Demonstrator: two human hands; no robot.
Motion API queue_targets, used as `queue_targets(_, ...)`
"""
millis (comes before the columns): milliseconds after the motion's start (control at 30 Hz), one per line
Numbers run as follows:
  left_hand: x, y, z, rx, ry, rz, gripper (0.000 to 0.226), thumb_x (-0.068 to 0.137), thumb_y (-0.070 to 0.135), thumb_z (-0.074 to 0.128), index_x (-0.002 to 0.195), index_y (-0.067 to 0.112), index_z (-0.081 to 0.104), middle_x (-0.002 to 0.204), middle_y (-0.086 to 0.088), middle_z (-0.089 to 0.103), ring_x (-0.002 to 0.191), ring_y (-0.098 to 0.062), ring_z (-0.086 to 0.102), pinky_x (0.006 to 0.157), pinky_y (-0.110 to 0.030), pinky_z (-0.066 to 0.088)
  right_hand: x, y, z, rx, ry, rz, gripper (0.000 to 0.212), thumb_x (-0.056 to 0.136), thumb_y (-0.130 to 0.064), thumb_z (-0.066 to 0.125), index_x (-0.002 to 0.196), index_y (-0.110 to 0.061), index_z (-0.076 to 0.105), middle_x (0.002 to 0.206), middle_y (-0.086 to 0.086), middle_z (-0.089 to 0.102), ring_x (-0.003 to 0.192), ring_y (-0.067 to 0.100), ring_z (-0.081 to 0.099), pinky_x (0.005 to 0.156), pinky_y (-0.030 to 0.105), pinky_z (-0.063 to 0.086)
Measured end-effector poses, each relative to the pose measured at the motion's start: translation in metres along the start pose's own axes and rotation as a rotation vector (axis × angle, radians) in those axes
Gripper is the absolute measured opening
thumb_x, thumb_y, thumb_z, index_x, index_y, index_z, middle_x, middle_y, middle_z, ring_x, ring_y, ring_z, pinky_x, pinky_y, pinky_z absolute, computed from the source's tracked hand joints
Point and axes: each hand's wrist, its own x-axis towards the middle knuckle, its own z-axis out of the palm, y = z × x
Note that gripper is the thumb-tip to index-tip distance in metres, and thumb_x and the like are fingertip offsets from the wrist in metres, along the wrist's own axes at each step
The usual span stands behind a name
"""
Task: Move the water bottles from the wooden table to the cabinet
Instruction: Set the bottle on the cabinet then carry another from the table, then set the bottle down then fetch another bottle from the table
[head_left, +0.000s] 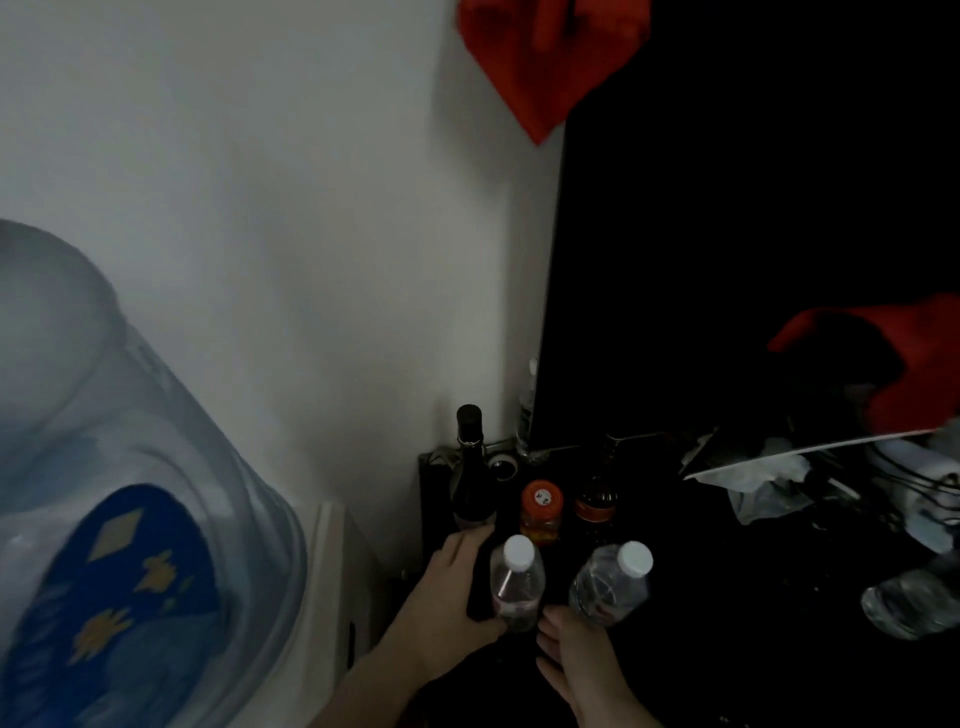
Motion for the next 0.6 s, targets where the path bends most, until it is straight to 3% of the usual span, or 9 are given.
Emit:
queue_targets(167, -0.037, 0.030, -0.026, 0.149, 0.088, 0.013, 0.088, 0.079, 0.034, 0.075, 0.154, 0.029, 0.029, 0.154, 0.008, 0.033, 0.140, -0.017, 0.040, 0.114, -0.032, 0.038, -0.046, -0.007, -0.003, -0.205, -0.078, -0.197, 0.017, 0.097, -0.008, 0.049, 0.099, -0.004, 0.066, 0.134, 0.030, 0.055, 0.129, 0.044, 0.049, 0.106, 0.051, 0.040)
queue_targets(300, -0.072, 0.059, -0.049, 0.291, 0.172, 0.035, 0.083, 0.081, 0.035, 0.073, 0.153, 0.026, 0.032, 0.155, 0.006, 0.032, 0.138, -0.019, 0.042, 0.111, -0.034, 0.042, -0.102, -0.013, -0.005, -0.428, -0.080, -0.390, 0.020, 0.097, -0.016, 0.050, 0.099, -0.008, 0.069, 0.116, 0.019, 0.067, 0.113, 0.036, 0.061, 0.101, 0.046, 0.047)
queue_targets(400, -0.108, 0.078, -0.059, 0.373, 0.208, 0.055, 0.079, 0.084, 0.037, 0.070, 0.153, 0.027, 0.033, 0.158, 0.007, 0.030, 0.138, -0.019, 0.043, 0.111, -0.038, 0.041, -0.145, -0.007, -0.010, -0.627, -0.072, -0.554, 0.022, 0.095, -0.030, 0.051, 0.076, -0.024, 0.062, 0.082, -0.003, 0.063, 0.080, 0.011, 0.059, 0.079, 0.030, 0.047)
queue_targets(467, -0.139, 0.089, -0.063, 0.460, 0.234, 0.064, 0.076, 0.085, 0.041, 0.067, 0.152, 0.029, 0.032, 0.159, 0.007, 0.029, 0.140, -0.019, 0.039, 0.112, -0.040, 0.039, -0.174, 0.003, -0.014, -0.748, -0.044, -0.674, 0.022, 0.093, -0.031, 0.054, 0.072, -0.026, 0.057, 0.073, -0.008, 0.059, 0.068, 0.004, 0.054, 0.063, 0.021, 0.041)
queue_targets(533, -0.173, 0.098, -0.066, 0.556, 0.273, 0.079, 0.074, 0.086, 0.045, 0.063, 0.152, 0.031, 0.032, 0.161, 0.007, 0.028, 0.144, -0.018, 0.034, 0.116, -0.039, 0.035, -0.203, 0.016, -0.018, -0.861, -0.022, -0.796, 0.015, 0.093, -0.028, 0.057, 0.079, -0.033, 0.058, 0.075, -0.012, 0.060, 0.067, -0.006, 0.054, 0.057, 0.007, 0.039)
queue_targets(600, -0.211, 0.106, -0.071, 0.626, 0.331, 0.098, 0.072, 0.085, 0.049, 0.060, 0.151, 0.031, 0.035, 0.162, 0.006, 0.029, 0.146, -0.019, 0.033, 0.117, -0.037, 0.032, -0.232, 0.030, -0.020, -0.956, -0.008, -0.894, 0.007, 0.093, -0.025, 0.059, 0.096, -0.030, 0.063, 0.082, -0.010, 0.063, 0.068, -0.006, 0.057, 0.056, 0.004, 0.042)
